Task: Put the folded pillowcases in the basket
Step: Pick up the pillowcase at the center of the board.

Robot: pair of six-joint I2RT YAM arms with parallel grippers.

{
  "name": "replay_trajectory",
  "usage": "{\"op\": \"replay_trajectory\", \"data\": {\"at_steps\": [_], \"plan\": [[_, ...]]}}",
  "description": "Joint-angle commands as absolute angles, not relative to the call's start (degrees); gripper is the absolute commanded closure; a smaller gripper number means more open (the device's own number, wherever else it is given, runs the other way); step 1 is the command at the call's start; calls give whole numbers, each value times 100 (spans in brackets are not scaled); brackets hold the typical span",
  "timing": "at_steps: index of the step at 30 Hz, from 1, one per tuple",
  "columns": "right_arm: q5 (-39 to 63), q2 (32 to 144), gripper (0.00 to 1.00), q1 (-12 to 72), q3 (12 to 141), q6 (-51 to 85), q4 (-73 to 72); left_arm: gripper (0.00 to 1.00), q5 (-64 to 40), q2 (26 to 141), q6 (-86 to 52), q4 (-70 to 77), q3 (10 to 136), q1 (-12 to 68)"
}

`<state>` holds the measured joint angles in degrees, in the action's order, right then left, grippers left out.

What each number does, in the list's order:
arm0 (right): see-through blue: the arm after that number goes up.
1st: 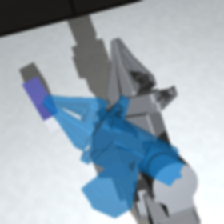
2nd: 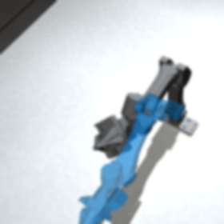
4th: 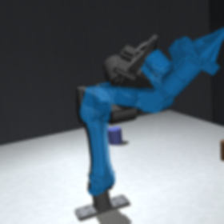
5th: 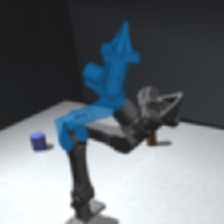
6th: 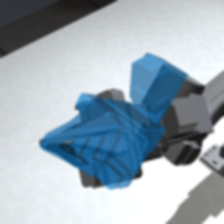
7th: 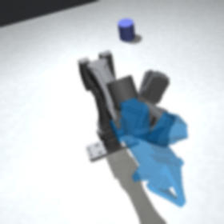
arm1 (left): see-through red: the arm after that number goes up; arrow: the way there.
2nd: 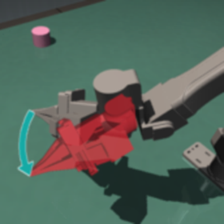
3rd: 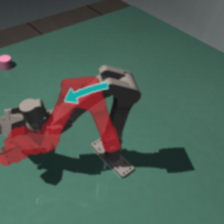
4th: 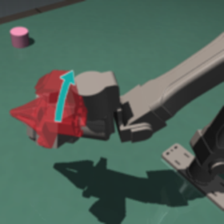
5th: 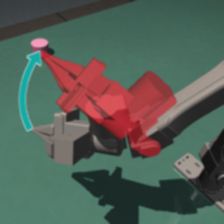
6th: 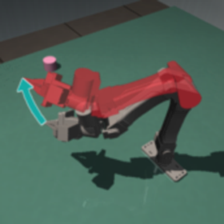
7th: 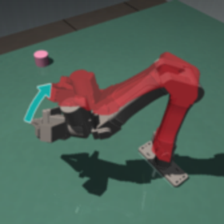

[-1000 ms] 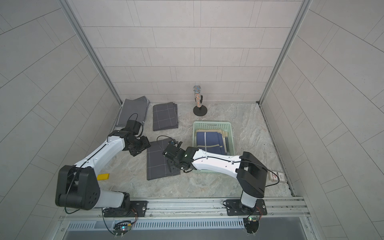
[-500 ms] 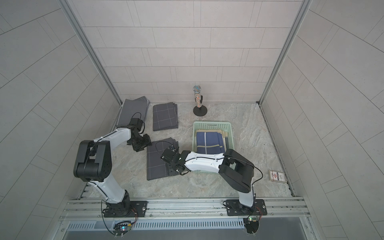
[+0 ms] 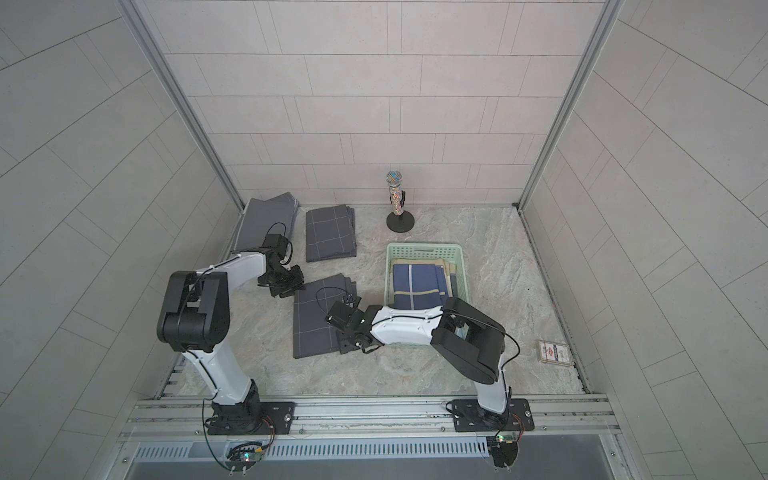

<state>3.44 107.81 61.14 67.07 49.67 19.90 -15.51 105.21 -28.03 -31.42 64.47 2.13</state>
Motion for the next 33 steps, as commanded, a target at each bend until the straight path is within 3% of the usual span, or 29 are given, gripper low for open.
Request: {"op": "replay_trajectory", "data": {"at_steps": [1, 8, 14, 22, 27, 33], "plan": [[638, 10859, 58, 6083, 6418, 5111, 1924, 78, -1441, 10691, -2792, -3261, 6147, 345], [754, 10781, 99, 6082, 6427, 5059, 1767, 100, -1231, 10016, -3013, -3331, 5861, 584], [415, 10110, 100, 6132, 6522, 4751, 2174, 100, -976, 8600, -3373, -3500, 5493, 920], [-318, 8447, 100, 6091, 6550, 4126, 3456, 100, -355, 7222, -3636, -4258, 6422, 1972], [-1016, 7108, 100, 5899, 6367, 4187, 4164, 100, -151, 7329, -3767, -4228, 7133, 2606], [-573, 5676, 100, 4297, 5714, 3995, 4791, 100, -104, 8615, -3800, -3932, 8455, 3635]]}}
